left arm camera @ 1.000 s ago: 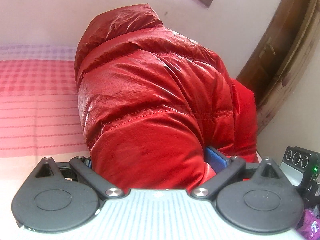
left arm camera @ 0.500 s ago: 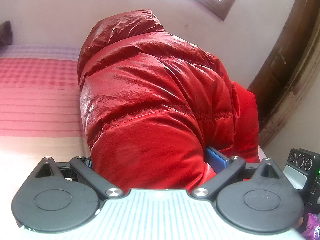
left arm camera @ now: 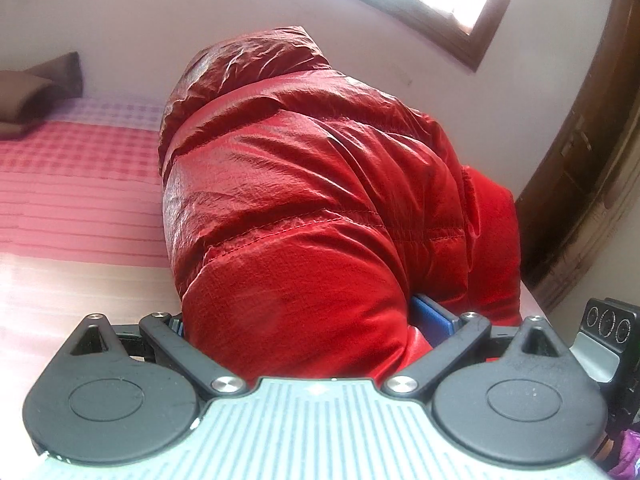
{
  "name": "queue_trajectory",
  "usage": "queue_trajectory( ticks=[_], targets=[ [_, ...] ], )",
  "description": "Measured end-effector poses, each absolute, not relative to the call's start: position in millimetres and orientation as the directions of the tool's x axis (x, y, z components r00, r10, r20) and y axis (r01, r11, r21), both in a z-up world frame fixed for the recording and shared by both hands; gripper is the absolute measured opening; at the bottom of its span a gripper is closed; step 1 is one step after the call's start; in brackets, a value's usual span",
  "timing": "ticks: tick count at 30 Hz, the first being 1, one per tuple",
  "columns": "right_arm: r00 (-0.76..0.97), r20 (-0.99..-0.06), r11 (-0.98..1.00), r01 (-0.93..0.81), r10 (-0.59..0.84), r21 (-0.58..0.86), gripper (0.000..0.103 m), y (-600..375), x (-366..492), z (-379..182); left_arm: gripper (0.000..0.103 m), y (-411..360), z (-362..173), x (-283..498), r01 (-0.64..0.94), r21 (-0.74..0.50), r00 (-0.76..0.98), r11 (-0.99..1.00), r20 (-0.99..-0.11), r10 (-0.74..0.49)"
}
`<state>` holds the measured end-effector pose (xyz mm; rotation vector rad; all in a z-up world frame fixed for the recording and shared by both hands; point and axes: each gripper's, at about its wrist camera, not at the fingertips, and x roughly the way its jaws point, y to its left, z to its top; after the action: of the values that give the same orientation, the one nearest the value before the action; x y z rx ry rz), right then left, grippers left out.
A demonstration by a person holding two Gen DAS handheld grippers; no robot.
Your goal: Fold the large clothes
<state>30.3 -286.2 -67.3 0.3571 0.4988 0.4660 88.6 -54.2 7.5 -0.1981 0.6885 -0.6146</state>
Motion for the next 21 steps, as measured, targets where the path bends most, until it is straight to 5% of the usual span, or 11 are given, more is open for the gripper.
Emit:
queue_trajectory(
  ticks=[21],
  targets=[
    [0.734,-0.375,0.810,-0.412,0.566,0.417,0.054,-234.3,43.2,-57.3,0.098,8.0,21.6,42.2,0.376,-0.374,0.683,0.848,-0.506,-0.526]
  ],
)
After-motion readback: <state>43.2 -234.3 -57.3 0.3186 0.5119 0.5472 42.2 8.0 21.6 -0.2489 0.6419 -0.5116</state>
